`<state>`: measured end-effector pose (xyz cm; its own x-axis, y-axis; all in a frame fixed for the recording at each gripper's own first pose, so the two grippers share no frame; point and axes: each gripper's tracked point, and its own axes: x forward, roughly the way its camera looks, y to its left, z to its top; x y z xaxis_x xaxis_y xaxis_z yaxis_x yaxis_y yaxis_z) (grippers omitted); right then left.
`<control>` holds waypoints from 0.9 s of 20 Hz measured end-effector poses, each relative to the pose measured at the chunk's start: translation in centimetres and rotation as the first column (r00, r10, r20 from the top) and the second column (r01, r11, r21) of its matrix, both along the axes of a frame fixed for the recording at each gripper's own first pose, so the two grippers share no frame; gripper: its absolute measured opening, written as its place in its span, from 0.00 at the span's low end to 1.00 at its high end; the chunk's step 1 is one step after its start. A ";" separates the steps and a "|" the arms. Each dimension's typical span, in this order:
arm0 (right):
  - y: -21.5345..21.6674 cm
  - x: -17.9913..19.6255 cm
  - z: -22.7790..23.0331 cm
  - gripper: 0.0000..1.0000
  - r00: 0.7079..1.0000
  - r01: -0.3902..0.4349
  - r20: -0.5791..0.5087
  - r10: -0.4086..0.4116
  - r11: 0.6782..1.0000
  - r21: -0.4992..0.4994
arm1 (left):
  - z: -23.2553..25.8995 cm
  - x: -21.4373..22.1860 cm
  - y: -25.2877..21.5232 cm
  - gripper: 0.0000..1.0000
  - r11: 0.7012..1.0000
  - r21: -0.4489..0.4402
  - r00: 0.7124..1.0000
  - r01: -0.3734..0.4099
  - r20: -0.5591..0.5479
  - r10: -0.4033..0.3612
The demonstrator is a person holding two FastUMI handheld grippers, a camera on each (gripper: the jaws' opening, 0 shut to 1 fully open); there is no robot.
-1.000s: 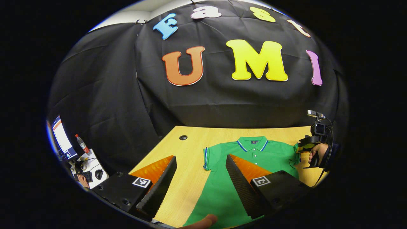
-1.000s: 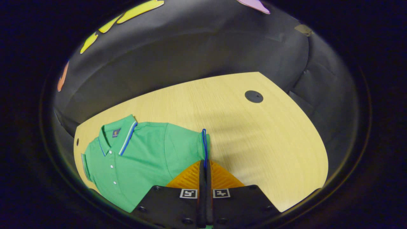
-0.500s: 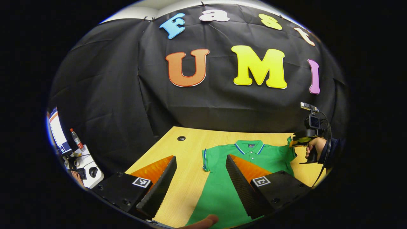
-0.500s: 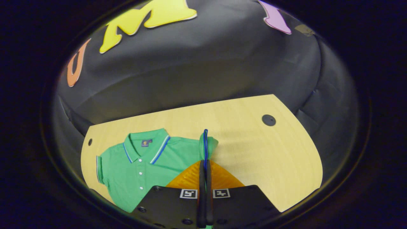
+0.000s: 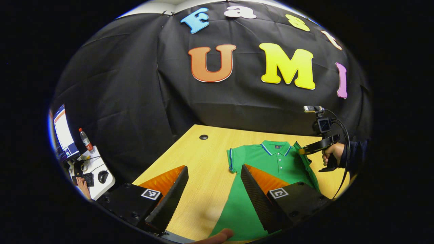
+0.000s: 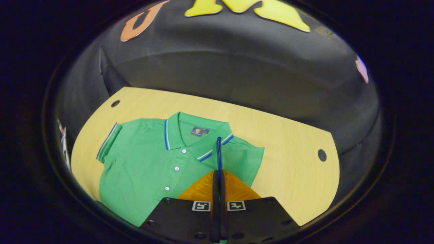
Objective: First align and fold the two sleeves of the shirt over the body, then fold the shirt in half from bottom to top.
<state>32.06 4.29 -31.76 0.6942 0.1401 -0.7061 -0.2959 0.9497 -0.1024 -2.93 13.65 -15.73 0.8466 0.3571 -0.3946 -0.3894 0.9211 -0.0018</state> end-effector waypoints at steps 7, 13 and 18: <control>3.0 -0.5 -3.0 0.02 0.992 -0.119 -0.035 0.117 0.992 -0.042 | -1.2 -1.9 1.0 1.00 0.999 -0.008 0.999 -0.049 -0.016 0.049; 5.6 -2.5 -1.9 0.22 0.991 -0.123 -0.050 0.126 0.990 0.065 | -1.4 -1.9 1.2 1.00 0.999 -0.007 0.999 -0.050 -0.009 0.050; 5.3 -5.7 3.1 0.62 0.992 -0.124 -0.010 0.127 0.981 0.148 | -1.0 1.3 3.0 1.00 0.998 -0.009 0.998 -0.067 -0.002 0.067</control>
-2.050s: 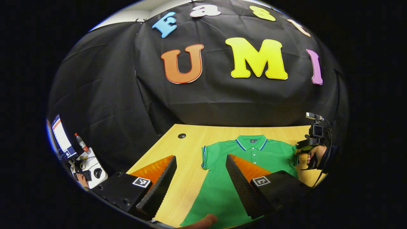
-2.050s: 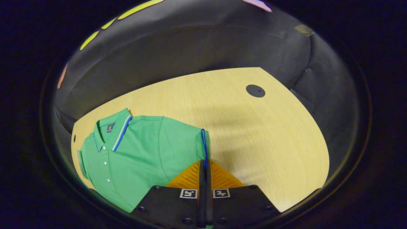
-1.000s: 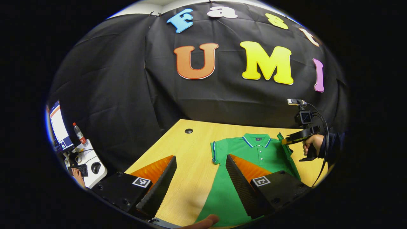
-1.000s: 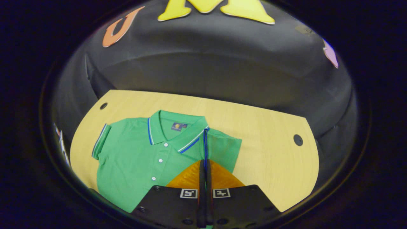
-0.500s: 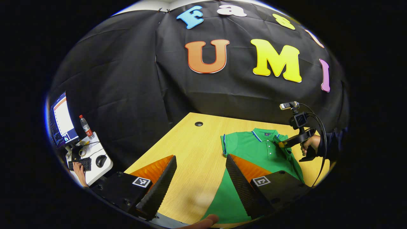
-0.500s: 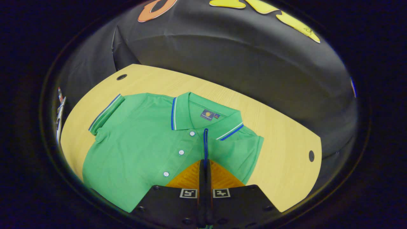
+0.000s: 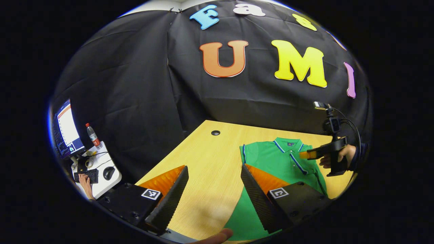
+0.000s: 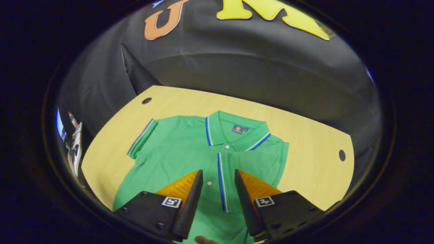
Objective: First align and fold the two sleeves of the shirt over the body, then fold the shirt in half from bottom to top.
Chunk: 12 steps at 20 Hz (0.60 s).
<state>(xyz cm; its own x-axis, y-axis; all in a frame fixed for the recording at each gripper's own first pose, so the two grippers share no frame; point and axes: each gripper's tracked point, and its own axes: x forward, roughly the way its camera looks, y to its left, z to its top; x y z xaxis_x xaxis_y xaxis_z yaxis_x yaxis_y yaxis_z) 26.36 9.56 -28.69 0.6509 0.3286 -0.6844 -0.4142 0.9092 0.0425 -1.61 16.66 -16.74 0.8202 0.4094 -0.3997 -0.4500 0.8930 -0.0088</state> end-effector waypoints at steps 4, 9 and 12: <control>-2.9 -2.7 6.2 0.72 0.992 0.036 0.120 -0.039 0.999 0.025 | 0.9 6.1 1.6 1.00 0.999 -0.028 0.998 0.030 0.059 -0.029; -7.8 -7.3 13.1 0.92 0.958 0.168 0.221 -0.183 0.982 0.081 | -1.8 14.8 1.1 0.98 0.983 -0.077 0.984 0.165 0.078 -0.159; -10.0 -10.2 15.7 0.96 0.932 0.230 0.270 -0.242 0.970 0.074 | -6.4 18.9 0.0 0.99 0.961 -0.146 0.972 0.234 0.014 -0.235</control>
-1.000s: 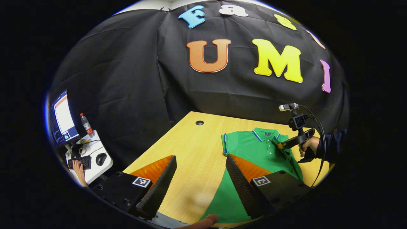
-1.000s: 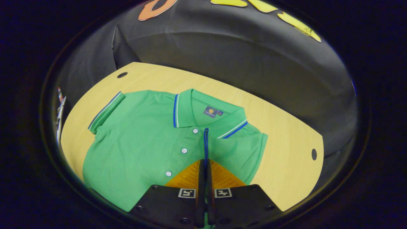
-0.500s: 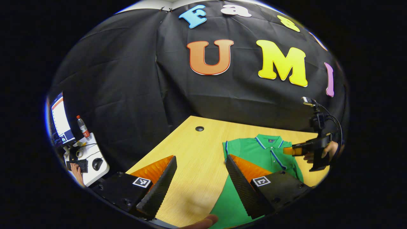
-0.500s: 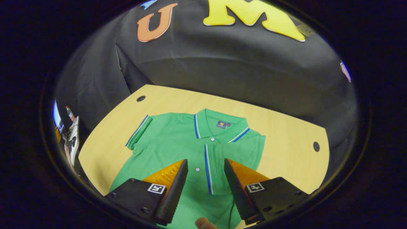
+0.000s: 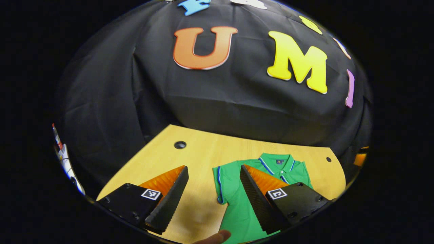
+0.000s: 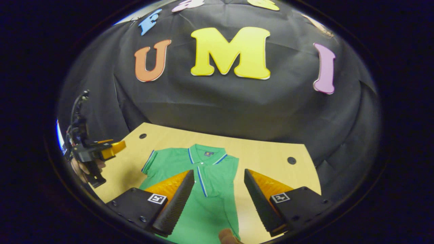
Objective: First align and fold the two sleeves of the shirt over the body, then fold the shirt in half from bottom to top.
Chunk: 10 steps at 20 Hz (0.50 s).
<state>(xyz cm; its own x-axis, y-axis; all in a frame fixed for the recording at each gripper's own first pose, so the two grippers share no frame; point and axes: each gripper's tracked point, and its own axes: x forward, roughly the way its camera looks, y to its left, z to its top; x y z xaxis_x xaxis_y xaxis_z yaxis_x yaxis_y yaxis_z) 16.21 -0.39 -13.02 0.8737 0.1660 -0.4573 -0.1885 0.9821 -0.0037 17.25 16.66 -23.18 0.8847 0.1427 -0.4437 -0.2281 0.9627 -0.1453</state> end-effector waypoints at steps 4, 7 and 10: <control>-0.4 -3.9 0.7 0.92 0.999 0.037 0.013 -0.037 0.999 -0.002 | -6.4 3.3 0.2 0.99 1.000 -0.016 0.993 0.018 -0.117 -0.020; 0.1 -5.7 -0.1 0.92 0.997 0.072 -0.012 -0.072 0.997 0.027 | -9.7 4.8 0.5 1.00 1.000 -0.026 0.983 0.006 -0.181 -0.011; 0.6 -6.3 -0.8 0.92 0.996 0.090 -0.026 -0.089 0.995 0.040 | -12.2 6.0 0.3 0.95 0.999 -0.051 0.971 0.017 -0.238 -0.029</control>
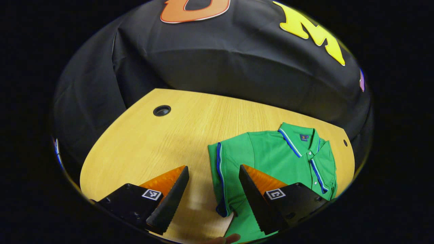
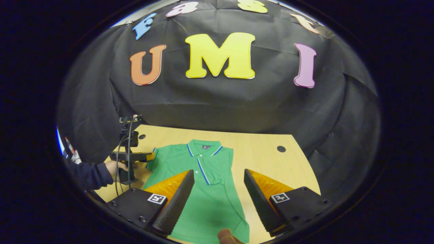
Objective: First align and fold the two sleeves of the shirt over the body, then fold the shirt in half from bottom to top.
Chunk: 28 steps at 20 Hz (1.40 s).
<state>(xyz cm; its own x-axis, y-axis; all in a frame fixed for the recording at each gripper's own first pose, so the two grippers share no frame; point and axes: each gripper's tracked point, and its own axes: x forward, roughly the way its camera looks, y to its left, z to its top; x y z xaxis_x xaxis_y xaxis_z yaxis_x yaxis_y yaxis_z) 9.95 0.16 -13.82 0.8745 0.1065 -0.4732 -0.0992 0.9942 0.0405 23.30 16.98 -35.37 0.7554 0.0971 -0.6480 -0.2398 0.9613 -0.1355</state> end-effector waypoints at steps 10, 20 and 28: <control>-1.6 -1.0 1.9 0.96 0.987 0.154 0.031 -0.157 0.984 0.086 | -1.9 0.7 0.2 0.69 1.000 0.004 0.998 -0.005 -0.068 0.006; -1.9 -3.5 2.0 0.92 0.984 0.168 0.047 -0.172 0.983 0.078 | -1.9 1.4 -0.2 0.08 0.995 0.079 0.992 0.060 -0.117 -0.051; -3.0 -4.3 1.8 0.93 0.986 0.157 0.042 -0.160 0.985 0.070 | 1.8 2.7 -1.9 0.03 0.974 0.172 0.988 0.150 -0.058 -0.142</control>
<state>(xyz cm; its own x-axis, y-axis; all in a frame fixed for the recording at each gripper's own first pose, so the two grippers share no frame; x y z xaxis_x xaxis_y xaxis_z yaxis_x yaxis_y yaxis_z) 5.69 -2.82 -12.01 0.9040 -0.0054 -0.4274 0.0562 0.9927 0.1063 26.01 15.05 -33.56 0.7403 0.1030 -0.6644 -0.0969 0.9942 0.0462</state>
